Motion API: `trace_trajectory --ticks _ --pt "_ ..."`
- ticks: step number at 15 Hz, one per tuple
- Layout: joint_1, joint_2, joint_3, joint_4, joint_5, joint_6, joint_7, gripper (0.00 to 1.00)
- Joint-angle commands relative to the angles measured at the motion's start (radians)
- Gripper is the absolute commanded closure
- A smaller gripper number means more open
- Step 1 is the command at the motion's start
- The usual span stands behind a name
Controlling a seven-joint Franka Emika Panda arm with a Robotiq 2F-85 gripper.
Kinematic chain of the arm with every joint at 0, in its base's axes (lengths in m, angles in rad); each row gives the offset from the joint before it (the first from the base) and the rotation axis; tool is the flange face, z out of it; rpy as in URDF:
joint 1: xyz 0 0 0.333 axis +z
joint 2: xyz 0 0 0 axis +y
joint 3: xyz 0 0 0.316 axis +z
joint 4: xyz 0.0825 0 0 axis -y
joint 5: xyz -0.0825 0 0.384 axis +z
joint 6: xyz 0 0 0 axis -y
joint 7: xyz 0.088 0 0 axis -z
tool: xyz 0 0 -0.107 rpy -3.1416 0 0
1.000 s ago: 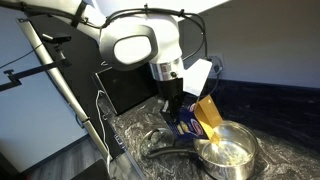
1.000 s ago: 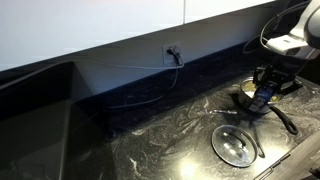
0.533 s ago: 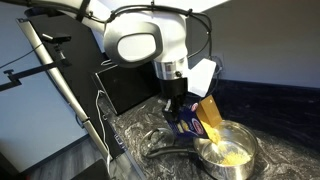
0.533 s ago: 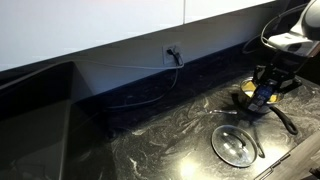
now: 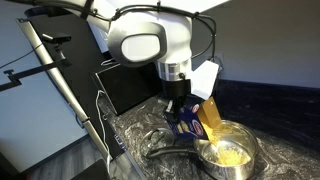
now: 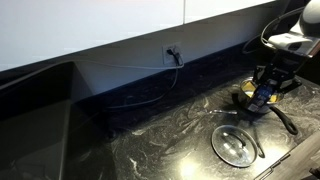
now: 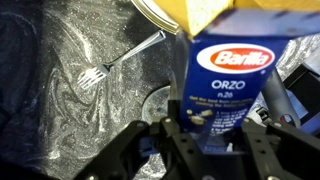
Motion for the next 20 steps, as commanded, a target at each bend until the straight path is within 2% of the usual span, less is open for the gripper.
trace_trajectory --ticks 1,14,20 --pt "-0.019 -0.005 -0.006 0.035 0.033 -0.062 -0.053 0.82" --pt "-0.052 -0.008 -0.022 0.053 0.123 -0.134 -0.173 0.82" --pt "-0.062 -0.012 -0.035 0.055 0.153 -0.167 -0.188 0.82"
